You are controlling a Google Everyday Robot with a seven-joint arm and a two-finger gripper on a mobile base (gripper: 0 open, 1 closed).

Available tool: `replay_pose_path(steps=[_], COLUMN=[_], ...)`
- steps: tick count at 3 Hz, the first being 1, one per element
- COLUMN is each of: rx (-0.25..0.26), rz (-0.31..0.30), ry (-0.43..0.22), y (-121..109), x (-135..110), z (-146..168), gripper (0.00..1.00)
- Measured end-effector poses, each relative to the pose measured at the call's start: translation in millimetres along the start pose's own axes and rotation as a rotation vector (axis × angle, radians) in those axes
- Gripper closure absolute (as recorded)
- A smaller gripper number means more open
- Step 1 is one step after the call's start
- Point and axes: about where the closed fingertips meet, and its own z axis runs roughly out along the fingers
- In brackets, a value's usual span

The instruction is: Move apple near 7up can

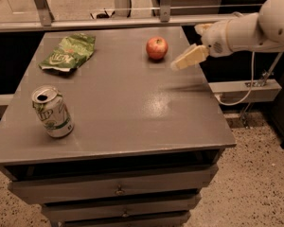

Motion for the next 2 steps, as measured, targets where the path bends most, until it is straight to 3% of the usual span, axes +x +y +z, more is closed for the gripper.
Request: replay_pose_path(steps=[1, 2], rx=[0.029, 0.06], rz=[0.025, 0.086], ry=[-0.065, -0.123], y=[-11.8, -30.3], x=[-2.1, -1.3], z=[40.8, 84.6], gripper=[0.0, 0.0])
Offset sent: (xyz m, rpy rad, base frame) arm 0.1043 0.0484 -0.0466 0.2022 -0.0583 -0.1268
